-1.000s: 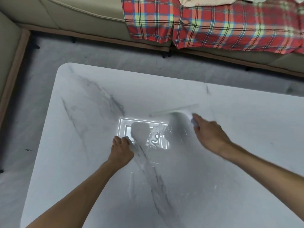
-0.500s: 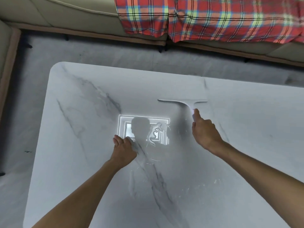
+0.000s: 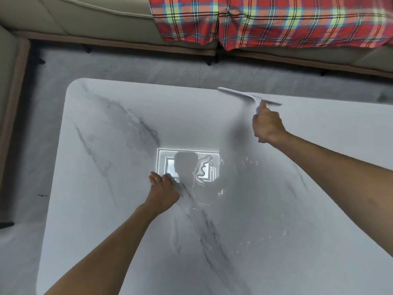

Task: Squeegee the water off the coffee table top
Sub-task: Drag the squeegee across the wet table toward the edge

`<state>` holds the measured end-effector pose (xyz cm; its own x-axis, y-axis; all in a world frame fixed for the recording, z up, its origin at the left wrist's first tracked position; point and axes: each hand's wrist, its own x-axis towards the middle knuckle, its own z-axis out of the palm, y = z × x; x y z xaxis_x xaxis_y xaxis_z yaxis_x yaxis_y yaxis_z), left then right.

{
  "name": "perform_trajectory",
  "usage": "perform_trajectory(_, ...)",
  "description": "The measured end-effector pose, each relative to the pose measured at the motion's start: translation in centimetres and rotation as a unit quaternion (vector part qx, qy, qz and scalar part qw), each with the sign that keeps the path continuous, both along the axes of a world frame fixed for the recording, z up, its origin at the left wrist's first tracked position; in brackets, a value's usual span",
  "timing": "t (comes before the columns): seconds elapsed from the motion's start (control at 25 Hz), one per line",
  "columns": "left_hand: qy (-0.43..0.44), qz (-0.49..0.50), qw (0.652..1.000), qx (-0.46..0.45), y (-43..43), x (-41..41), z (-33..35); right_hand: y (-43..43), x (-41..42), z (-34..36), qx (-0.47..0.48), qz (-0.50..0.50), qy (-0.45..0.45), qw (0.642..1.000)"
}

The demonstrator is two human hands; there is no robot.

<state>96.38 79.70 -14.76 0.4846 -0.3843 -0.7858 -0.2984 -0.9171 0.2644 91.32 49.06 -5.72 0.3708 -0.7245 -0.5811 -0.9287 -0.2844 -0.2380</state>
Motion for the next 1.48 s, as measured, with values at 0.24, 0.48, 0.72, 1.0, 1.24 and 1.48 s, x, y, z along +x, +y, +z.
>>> perform_trajectory(0.24, -0.017, 0.031, 0.995, -0.092, 2.0, 0.8, 0.8, 10.2, -3.2, -0.7, 0.014, 0.170, -0.022, 0.985)
perform_trajectory(0.48, -0.036, 0.025, 0.985, -0.164, 8.5, -2.2, 0.3, 15.6, -11.5, -1.0, -0.017, 0.317, 0.000, 0.948)
perform_trajectory(0.72, 0.014, 0.033, 0.995, -0.097, 15.5, -9.2, 0.5, 16.1, -21.5, 0.7, -0.026, 0.296, 0.043, 0.954)
perform_trajectory(1.0, 0.029, 0.014, 0.996, -0.079, 17.7, -11.5, 0.2, 16.5, -27.0, 3.5, -0.061, 0.220, 0.027, 0.973)
perform_trajectory(1.24, -0.039, 0.195, 0.969, -0.145, 19.5, -12.0, 2.0, 19.7, -27.7, 5.0, -0.086, 0.291, -0.016, 0.953)
perform_trajectory(1.48, -0.126, 0.352, 0.916, -0.144, 25.4, -11.2, 3.1, 30.1, -22.8, 2.3, 0.018, 0.625, -0.058, 0.778)
